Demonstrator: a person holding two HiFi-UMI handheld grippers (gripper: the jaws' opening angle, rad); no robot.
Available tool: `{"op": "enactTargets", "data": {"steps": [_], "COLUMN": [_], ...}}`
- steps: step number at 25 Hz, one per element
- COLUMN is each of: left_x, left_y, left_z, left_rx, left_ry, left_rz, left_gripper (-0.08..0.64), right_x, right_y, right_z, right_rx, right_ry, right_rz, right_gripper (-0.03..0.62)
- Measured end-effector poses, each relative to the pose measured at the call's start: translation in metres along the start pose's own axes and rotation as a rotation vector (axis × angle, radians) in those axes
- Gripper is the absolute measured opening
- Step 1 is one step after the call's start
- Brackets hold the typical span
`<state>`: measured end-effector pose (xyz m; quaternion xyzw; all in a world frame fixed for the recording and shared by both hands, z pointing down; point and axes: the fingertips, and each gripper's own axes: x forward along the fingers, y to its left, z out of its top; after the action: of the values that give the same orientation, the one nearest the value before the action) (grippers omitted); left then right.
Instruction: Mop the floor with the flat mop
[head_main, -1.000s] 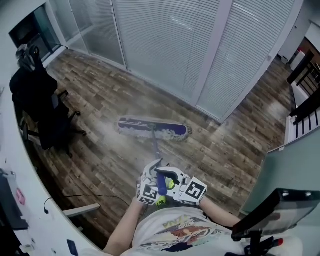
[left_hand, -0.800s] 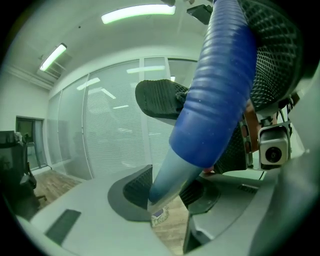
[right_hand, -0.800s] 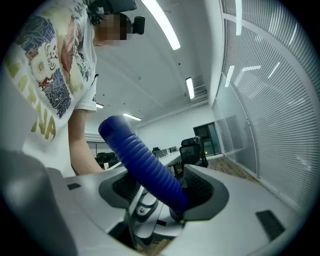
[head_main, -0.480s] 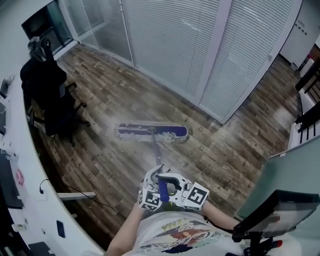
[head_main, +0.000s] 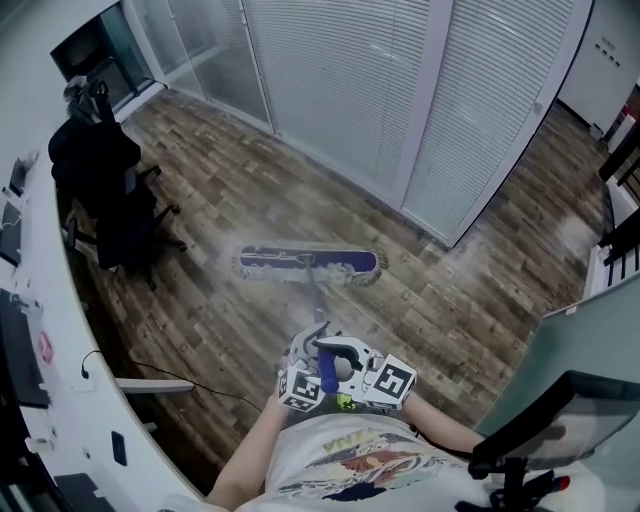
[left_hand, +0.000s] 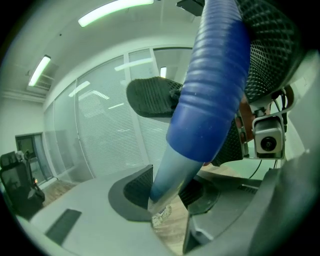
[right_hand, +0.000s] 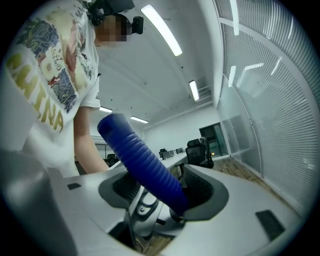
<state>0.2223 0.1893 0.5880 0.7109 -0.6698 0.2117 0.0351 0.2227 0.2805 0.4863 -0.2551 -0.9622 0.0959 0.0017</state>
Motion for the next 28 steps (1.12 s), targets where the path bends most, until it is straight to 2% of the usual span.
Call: {"op": "enactTargets", "data": {"steps": [2, 7, 13, 24, 28], "left_x": [0.002, 0.003, 0.034, 0.096, 0.121], "left_y": [0.004, 0.039, 0.097, 0.283, 0.335], "left_z": [-0.001, -0.003, -0.017, -0.029, -0.036], "left_rx": [-0.006, -0.093, -0.056, -0.088, -0.071], "left_ry": [-0.001, -0.044, -0.042, -0.066, -0.078], "left_rz": [0.001, 0.041, 0.027, -0.008, -0.016], "left_gripper": [0.112, 0.112, 0.112, 0.112, 0.112], "right_x": [0.003, 0.030, 0.068, 0.198, 0.230], "right_y": [-0.002, -0.017, -0.072, -0.223, -0.271], "right_z": [0.001, 0.012, 0.005, 0.042, 0.045], "right_rx": [-0.012, -0.114, -0.119, -0.108, -0.114], "right_ry": [-0.004, -0.040, 0.016, 0.007, -0.014], "right_rz": [0.010, 0.046, 0.054, 0.020, -0.008], "right_gripper": [0.252, 0.250, 0.250, 0.252, 0.252]}}
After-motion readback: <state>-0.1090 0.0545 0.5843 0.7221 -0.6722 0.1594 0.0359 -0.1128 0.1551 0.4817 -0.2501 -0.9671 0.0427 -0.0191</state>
